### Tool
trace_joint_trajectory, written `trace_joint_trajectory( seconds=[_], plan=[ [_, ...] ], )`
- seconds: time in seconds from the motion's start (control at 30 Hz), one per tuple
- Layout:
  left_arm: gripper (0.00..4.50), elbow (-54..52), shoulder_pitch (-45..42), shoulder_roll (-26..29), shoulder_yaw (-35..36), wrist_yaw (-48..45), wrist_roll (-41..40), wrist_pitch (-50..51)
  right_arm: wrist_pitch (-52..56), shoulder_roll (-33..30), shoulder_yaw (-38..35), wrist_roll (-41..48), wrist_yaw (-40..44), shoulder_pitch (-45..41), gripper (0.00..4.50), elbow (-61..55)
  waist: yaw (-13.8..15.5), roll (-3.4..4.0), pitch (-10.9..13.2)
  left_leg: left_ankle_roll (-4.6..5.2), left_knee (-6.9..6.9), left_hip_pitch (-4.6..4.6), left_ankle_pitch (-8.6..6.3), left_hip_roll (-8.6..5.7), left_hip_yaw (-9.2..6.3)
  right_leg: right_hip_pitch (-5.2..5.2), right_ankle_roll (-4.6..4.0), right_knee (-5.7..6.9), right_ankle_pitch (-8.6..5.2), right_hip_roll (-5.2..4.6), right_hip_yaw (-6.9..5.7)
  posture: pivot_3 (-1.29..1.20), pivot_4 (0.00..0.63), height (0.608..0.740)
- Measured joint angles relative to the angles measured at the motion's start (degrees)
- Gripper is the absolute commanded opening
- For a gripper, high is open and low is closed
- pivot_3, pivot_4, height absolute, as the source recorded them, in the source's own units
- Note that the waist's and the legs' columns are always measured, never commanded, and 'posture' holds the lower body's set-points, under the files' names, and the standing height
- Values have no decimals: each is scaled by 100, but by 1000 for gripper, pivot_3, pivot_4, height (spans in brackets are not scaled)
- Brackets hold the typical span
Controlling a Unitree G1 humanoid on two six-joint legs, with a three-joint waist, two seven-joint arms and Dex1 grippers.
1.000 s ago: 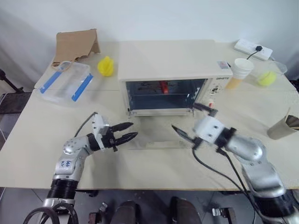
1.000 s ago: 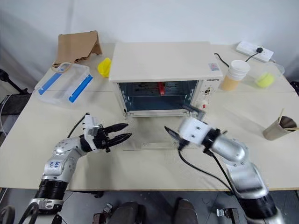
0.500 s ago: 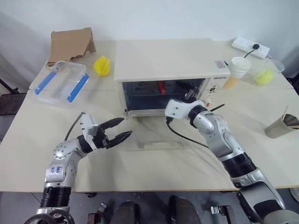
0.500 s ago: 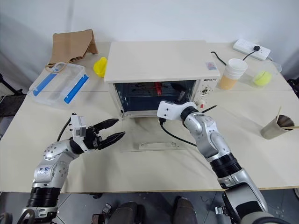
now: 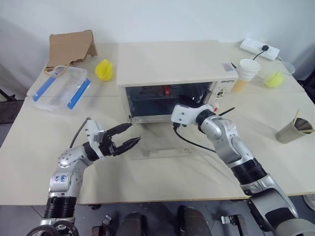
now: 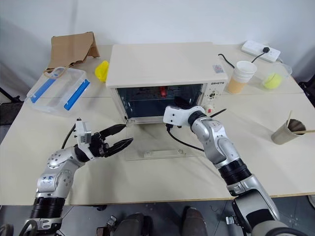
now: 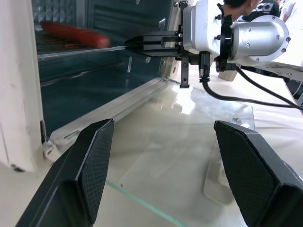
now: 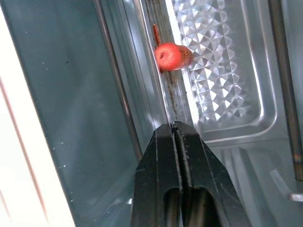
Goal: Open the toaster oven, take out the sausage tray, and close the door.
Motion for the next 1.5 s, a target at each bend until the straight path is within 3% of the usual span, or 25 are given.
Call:
trace_joint_trajectory(
  seconds=[0.57,1.2,1.5],
  plan=[
    [3571,20,-752,0,84,4,-354,302,-511,-382,-54,228,404,-31,15,-184,-1,0,1,-2,-15,-5,-1,-1,-2,-4,0,-8,0,1,-9,0,150,740],
    [3571,55,-509,67,260,3,-402,399,-726,-943,-743,606,902,1903,15,-2201,138,-1,0,-3,-1,-2,-2,0,-2,5,0,-9,0,3,-8,0,150,740],
    [3571,101,-500,306,548,219,-681,1083,-1034,-1121,-952,734,1028,2518,15,-2734,144,-1,0,-4,1,2,-2,5,-5,6,0,-7,0,7,-4,0,150,740]
  ],
)
